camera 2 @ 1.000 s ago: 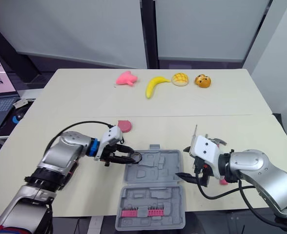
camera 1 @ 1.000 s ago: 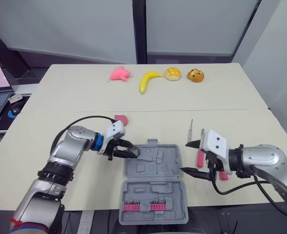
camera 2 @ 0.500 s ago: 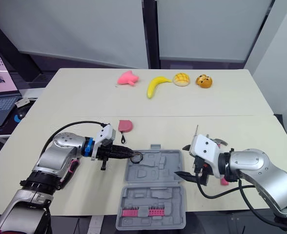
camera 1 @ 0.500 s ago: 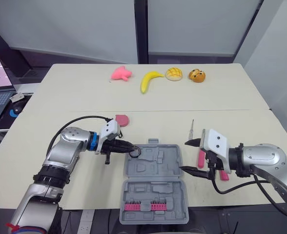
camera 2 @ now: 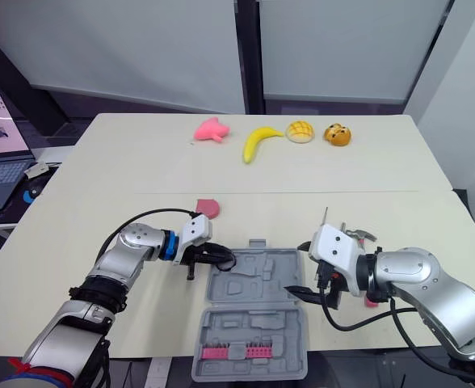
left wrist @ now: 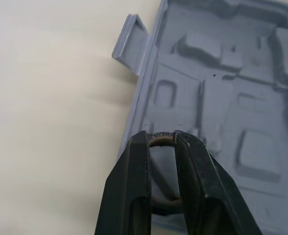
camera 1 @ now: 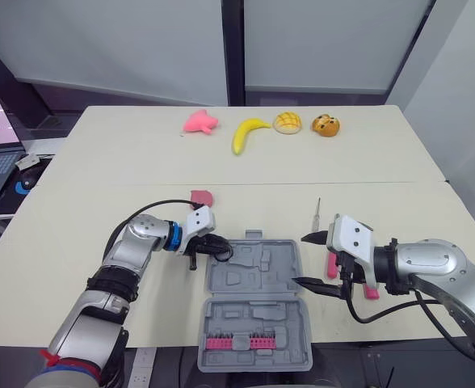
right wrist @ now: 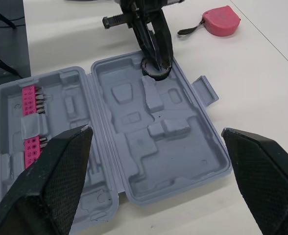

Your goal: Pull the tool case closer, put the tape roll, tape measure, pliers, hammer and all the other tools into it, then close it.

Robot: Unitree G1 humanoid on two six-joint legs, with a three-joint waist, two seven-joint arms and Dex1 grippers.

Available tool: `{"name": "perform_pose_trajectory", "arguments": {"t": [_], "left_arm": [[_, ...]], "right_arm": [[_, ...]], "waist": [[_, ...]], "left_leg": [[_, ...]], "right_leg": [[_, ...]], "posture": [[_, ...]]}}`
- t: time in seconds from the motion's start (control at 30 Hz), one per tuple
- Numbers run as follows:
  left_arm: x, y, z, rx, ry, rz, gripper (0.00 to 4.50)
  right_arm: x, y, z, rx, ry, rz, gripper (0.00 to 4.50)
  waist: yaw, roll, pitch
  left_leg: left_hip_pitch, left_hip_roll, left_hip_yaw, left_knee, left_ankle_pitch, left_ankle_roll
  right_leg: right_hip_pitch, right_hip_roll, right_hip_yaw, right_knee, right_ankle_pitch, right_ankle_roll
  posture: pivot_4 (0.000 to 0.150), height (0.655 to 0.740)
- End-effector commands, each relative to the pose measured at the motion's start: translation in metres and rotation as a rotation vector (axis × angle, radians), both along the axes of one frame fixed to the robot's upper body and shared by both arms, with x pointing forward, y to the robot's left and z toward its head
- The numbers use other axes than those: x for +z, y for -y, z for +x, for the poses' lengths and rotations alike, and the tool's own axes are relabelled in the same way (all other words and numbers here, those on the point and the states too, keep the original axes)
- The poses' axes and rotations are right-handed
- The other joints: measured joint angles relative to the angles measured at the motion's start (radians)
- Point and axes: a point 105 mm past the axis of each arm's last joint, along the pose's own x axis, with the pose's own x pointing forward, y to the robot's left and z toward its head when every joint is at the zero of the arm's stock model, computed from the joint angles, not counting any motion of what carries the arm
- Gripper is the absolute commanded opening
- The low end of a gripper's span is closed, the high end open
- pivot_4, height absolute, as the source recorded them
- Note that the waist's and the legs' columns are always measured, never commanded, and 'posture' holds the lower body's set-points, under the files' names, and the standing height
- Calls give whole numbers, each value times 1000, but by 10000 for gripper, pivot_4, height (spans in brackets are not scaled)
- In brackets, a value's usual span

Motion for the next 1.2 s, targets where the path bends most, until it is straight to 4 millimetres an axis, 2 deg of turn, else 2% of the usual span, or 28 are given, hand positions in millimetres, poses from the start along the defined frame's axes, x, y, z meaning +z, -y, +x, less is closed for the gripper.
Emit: {"name": "perform_pose_trajectory", "arguments": {"t": [0.03, 0.17, 0.27, 0.43, 0.53, 0.63, 0.73, 0.8, 0.93, 1.07, 1.17, 1.2], "left_arm": [[-13, -2, -3, -16, -9, 47, 7739], [-16, -4, -2, -9, 0, 52, 7739], [-8, -5, 1, -8, 19, 34, 7739], [35, -7, 4, -32, 102, -42, 7739], [64, -17, 2, -18, 137, -84, 7739], [85, -42, -6, 48, 152, -115, 7739], [94, -63, -12, 119, 151, -121, 7739], [97, -89, -19, 220, 139, -129, 7739], [88, -154, -47, 515, 129, -116, 7739], [73, -199, -83, 753, 101, -118, 7739], [57, -225, -112, 912, 67, -115, 7739], [51, -231, -121, 960, 58, -116, 9438]], "right_arm": [[7, -1, 0, 8, 46, -3, 45000], [7, 0, -1, 7, 44, -4, 45000], [6, 1, -1, 6, 42, -5, 45000], [6, 2, 1, -4, 52, -1, 45000], [8, 5, 3, -17, 64, 10, 45000], [12, 10, 7, -48, 82, 25, 45000], [15, 20, 11, -84, 98, 29, 45000], [17, 37, 15, -133, 112, 11, 45000], [14, 94, 19, -260, 122, -91, 45000], [3, 130, 11, -330, 98, -157, 45000], [-8, 148, 5, -365, 76, -184, 45000], [-12, 153, 3, -373, 69, -189, 45000]], "waist": [[1, 0, 0], [1, 0, 0], [1, 0, 0], [-1, 0, 0], [-2, 0, 0], [-2, 0, 0], [-4, 0, 0], [-3, 0, 0], [-3, 1, 0], [0, 1, 0], [3, 1, 0], [4, 1, 0]], "left_leg": [[0, 0, 0, 0, 0, 0], [0, 0, 0, 1, 0, 0], [0, 0, 0, 2, 0, 0], [0, 0, 0, 2, 0, 0], [-1, 0, -1, 3, 0, 0], [-1, 0, -1, 3, 0, 0], [-1, 0, -1, 3, 0, 0], [-1, 0, -1, 3, 0, 0], [-1, 0, -1, 2, -1, 1], [-1, 1, -1, 2, -1, 1], [-1, 1, -1, 2, -1, 1], [0, 1, 0, 2, -1, 1]], "right_leg": [[0, 0, 0, 0, 0, 0], [1, 0, 0, 0, 0, 0], [1, 0, 0, 0, 0, 0], [0, 0, 0, 1, 0, 0], [-1, 0, 0, 1, 0, 0], [-1, 0, 0, 1, 0, 0], [-1, 0, 0, 1, 0, 0], [0, 0, 0, 1, 0, 0], [0, 0, 1, 0, 0, 0], [0, 0, 1, -1, 0, 0], [1, 0, 1, -1, 0, 0], [1, -1, 1, -2, 0, 0]], "posture": [[1500, 7193], [1500, 7193], [1500, 7193], [1500, 7193], [1500, 7193], [1500, 7193], [1500, 7193], [1500, 7193], [1500, 7193], [1500, 7193], [1500, 7193], [1500, 7193]]}}
